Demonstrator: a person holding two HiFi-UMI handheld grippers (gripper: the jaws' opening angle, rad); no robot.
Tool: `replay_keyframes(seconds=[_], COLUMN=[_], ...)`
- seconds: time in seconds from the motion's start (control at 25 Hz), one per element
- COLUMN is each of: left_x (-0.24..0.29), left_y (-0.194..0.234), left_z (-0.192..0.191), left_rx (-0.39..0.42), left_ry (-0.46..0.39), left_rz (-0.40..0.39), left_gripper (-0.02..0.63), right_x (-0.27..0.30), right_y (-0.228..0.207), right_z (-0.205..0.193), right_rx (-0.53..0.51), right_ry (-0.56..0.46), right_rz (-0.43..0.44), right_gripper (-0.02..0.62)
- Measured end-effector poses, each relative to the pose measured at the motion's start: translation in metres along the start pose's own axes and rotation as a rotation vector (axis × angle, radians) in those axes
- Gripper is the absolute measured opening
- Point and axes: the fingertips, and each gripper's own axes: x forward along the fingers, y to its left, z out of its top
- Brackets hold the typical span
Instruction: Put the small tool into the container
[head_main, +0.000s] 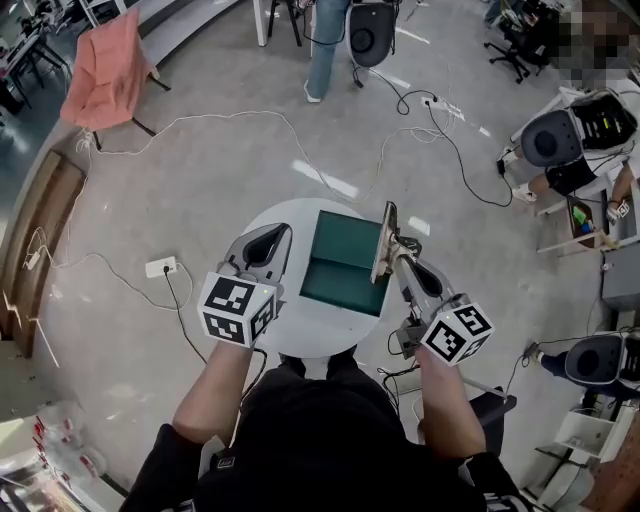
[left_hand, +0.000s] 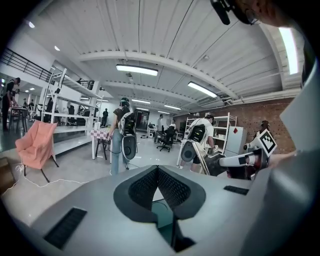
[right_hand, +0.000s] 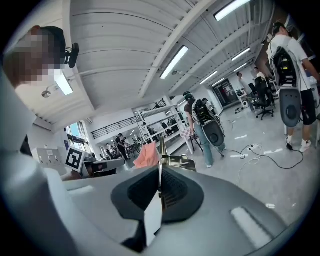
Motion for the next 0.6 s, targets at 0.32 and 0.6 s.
replay_keyframes(seconds=[0.32,0.6], left_x=[0.027,0.049], left_y=[0.007,0.016], left_z=[-0.039,-0.055], left_rx=[-0.073,-0.123], left_ry=[0.083,0.098], left_rz=[0.075,0.102], left_gripper=[0.006,0.006], right_x=[0.009,0.03], right_y=[-0.043,-0.054], right_z=[-0.023,-0.064], right_rx=[0.021,0.004], right_ry=[0.098,0.216], right_rz=[0.012,0.051], right_gripper=[0.012,0.012])
